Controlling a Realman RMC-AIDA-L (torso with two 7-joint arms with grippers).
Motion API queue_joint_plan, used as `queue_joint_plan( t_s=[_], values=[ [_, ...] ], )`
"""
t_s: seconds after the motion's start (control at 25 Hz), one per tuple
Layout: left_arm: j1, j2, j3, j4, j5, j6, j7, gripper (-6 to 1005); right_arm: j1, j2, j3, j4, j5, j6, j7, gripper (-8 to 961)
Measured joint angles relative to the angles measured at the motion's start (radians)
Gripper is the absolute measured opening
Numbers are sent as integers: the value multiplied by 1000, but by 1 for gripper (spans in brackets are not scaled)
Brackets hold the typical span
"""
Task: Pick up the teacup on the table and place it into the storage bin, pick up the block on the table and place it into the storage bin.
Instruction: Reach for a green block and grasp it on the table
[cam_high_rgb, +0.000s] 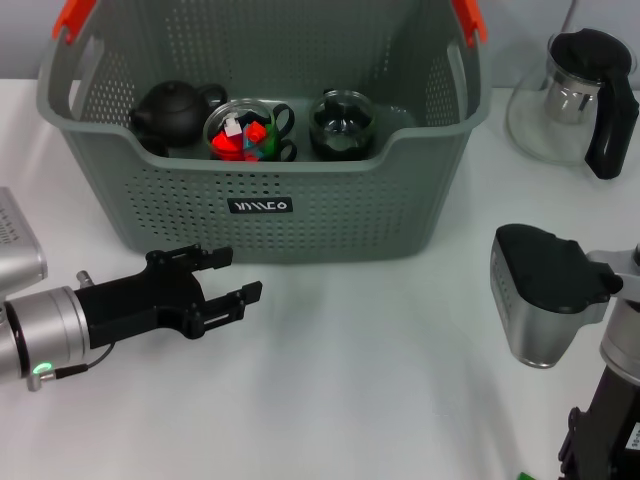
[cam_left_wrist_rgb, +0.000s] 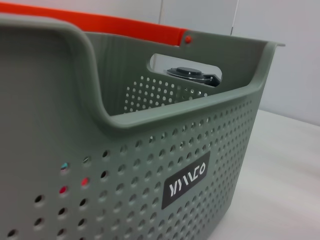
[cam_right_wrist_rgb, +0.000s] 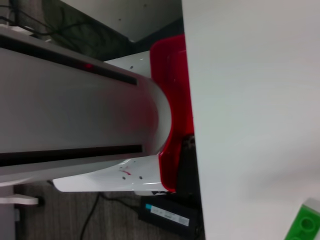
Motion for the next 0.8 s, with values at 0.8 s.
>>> queue_joint_plan(
  t_s=[0.8],
  values=[
    [5, -4, -1, 0, 4, 0, 0, 630, 10, 4, -3, 129, 5, 61, -22, 698]
  ],
)
